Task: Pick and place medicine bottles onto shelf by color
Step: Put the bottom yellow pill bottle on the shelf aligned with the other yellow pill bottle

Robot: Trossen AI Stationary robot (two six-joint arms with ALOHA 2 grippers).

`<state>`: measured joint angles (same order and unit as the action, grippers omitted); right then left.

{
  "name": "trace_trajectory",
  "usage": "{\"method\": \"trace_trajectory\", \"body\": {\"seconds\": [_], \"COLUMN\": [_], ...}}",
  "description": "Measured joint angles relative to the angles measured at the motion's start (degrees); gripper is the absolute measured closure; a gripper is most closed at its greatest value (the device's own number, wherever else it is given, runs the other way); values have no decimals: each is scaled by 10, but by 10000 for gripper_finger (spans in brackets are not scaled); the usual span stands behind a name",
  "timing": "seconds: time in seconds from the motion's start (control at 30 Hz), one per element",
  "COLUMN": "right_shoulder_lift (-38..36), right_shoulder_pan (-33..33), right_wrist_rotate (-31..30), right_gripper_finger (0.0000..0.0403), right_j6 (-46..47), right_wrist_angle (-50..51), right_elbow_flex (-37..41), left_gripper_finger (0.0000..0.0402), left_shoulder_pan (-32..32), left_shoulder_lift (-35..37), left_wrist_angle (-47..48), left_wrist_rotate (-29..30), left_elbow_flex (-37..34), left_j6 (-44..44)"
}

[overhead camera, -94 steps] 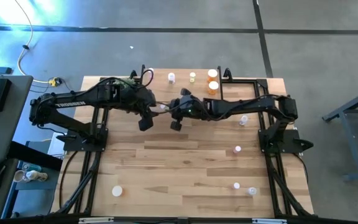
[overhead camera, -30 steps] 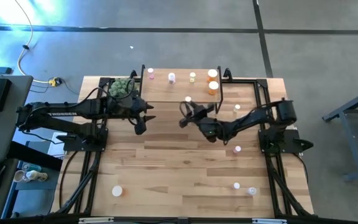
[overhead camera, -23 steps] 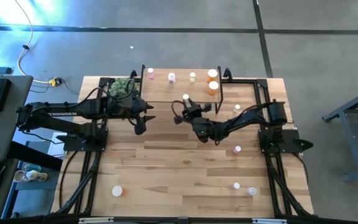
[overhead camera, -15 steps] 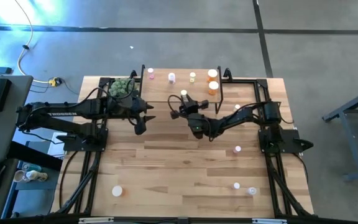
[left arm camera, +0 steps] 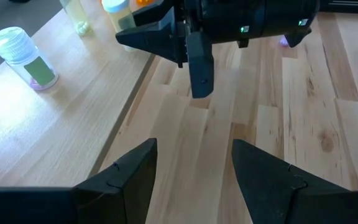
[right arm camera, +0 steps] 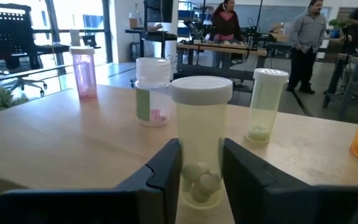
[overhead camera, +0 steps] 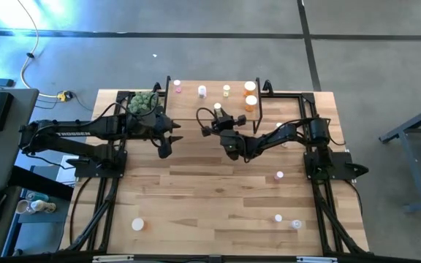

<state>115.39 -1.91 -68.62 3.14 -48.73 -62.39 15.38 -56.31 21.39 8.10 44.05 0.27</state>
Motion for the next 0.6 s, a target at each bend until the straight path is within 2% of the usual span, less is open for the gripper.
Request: {"method": "trace_trajectory", "body": {"seconds": [0.6], "right_shoulder_lift": [0], "right_shoulder_pan": [0], "right_wrist_rotate": [-12], "right_gripper_finger": [246], "right_j6": [10], "right_wrist_angle": [0], "right_elbow_flex": [0], "left_gripper_finger": [202], "left_shoulder_pan": [0], "left_shoulder_lift": [0], "left_wrist_angle": [2], "left_wrist_rotate": [0], "left_elbow_flex": [0], "left_j6": [0]}}
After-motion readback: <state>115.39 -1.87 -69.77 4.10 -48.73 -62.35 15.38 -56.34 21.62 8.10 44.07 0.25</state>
